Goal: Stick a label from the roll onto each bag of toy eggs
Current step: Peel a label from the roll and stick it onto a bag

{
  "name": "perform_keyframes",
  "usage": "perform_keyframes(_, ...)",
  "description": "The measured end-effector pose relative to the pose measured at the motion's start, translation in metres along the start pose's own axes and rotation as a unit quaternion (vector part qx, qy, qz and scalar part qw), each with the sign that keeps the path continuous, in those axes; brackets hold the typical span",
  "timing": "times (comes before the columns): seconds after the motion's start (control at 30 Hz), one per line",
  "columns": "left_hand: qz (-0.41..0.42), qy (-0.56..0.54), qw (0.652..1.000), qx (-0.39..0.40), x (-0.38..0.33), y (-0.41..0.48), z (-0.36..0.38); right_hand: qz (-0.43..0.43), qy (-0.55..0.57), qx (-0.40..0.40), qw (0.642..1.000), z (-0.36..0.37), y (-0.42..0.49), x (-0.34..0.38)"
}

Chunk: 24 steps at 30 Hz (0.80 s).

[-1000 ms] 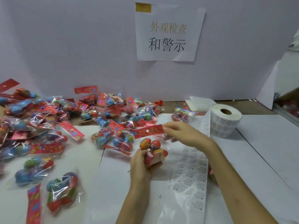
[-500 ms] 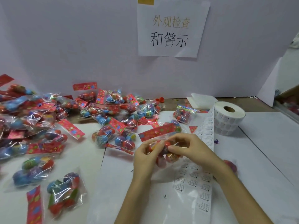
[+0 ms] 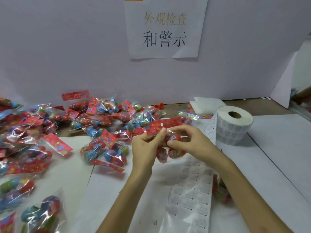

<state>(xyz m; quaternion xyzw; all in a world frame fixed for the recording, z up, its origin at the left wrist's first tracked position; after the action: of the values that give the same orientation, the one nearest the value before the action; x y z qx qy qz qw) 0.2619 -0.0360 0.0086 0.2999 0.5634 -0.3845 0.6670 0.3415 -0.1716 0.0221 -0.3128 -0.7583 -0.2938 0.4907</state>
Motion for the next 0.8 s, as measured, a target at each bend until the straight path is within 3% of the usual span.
perform_keyframes(0.2, 0.093, 0.036, 0.995, -0.024, -0.054, 0.030, 0.026, -0.056, 0.058, 0.012, 0.997, -0.026, 0.041, 0.041)
perform_keyframes(0.33, 0.133, 0.071, 0.989, 0.006, -0.078, 0.048, 0.038, -0.085, 0.088, -0.011, 0.992, -0.041, 0.063, 0.059)
perform_keyframes(0.6, 0.108, 0.077, 0.991, 0.019, -0.079, 0.065, 0.032, -0.103, 0.135, -0.019, 0.985, -0.039, 0.073, 0.053)
perform_keyframes(0.8, 0.099, 0.055, 0.993, 0.016, -0.082, 0.068, 0.024, -0.091, 0.045, -0.028, 0.994, -0.047, 0.074, 0.051)
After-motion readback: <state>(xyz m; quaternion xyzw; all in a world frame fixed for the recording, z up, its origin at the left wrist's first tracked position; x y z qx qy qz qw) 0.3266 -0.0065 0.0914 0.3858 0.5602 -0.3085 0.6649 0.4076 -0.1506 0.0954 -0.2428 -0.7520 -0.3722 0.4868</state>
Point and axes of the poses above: each hand's wrist, its own y-axis towards the middle knuckle, its own z-axis out of the palm, x = y × z, the point moved 9 cm from there along y, towards the middle knuckle, and after that the axes turned 5 degrees about -z, right-handed, at the moved point
